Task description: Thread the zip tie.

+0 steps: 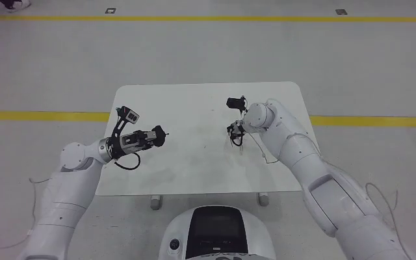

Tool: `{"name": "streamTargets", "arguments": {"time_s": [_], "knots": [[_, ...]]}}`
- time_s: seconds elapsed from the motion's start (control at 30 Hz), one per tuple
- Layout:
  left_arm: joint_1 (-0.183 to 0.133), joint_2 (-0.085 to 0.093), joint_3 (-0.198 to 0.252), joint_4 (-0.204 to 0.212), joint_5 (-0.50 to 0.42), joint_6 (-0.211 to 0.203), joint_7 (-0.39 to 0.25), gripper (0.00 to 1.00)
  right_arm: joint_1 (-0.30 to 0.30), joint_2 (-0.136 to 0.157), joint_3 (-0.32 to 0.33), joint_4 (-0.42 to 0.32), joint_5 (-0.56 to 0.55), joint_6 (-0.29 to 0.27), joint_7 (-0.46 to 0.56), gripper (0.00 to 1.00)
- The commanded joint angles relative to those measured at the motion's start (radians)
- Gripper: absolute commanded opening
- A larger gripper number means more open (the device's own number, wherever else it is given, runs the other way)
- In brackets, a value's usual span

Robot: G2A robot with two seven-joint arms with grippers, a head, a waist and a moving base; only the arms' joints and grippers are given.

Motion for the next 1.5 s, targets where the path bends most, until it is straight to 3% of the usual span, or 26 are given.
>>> {"name": "streamTargets", "arguments": {"time_s": [0.0,0.17,0.3,0.47,0.5,0.8,0.87,0.9,1.17,1.33,1.43,1.47], "knots": [[0.0,0.0,0.0,0.0,0.0,0.0,0.0,0.0,0.0,0.0,0.0,0.0,0.0,0.0,0.0,0.0],[0.0,0.0,0.0,0.0,0.0,0.0,0.0,0.0,-0.033,0.025,0.073,-0.079,0.046,-0.026,-0.07,0.0],[0.0,0.0,0.0,0.0,0.0,0.0,0.0,0.0,-0.138,0.071,0.181,-0.274,0.069,-0.041,-0.104,0.0],[0.0,0.0,0.0,0.0,0.0,0.0,0.0,0.0,-0.352,0.114,0.305,-0.621,0.148,-0.041,-0.112,0.0],[0.0,0.0,0.0,0.0,0.0,0.0,0.0,0.0,-0.374,0.118,0.317,-0.656,0.174,-0.06,-0.093,0.0],[0.0,0.0,0.0,0.0,0.0,0.0,0.0,0.0,-0.379,0.119,0.318,-0.663,0.176,-0.067,-0.083,0.0],[0.001,0.0,0.001,-0.001,0.0,0.002,0.008,0.0,-0.401,0.119,0.328,-0.69,0.198,-0.074,-0.147,0.0],[0.009,-0.003,0.01,-0.01,0.001,0.005,0.044,0.0,-0.424,0.119,0.343,-0.721,0.231,-0.079,-0.193,0.0],[0.05,-0.022,0.058,-0.064,0.005,-0.001,0.222,0.0,-0.625,0.13,0.363,-0.954,0.161,-0.123,-0.481,0.0],[0.053,-0.038,0.108,-0.079,0.041,-0.001,0.278,0.0,-0.696,0.128,0.335,-1.027,0.118,-0.138,-0.616,0.0],[0.043,-0.051,0.137,-0.077,0.05,-0.001,0.319,0.0,-0.72,0.127,0.322,-1.046,0.097,-0.163,-0.685,0.0],[0.037,-0.055,0.139,-0.08,0.056,-0.001,0.347,0.0,-0.719,0.128,0.325,-1.058,0.046,-0.185,-0.737,0.0]]}}
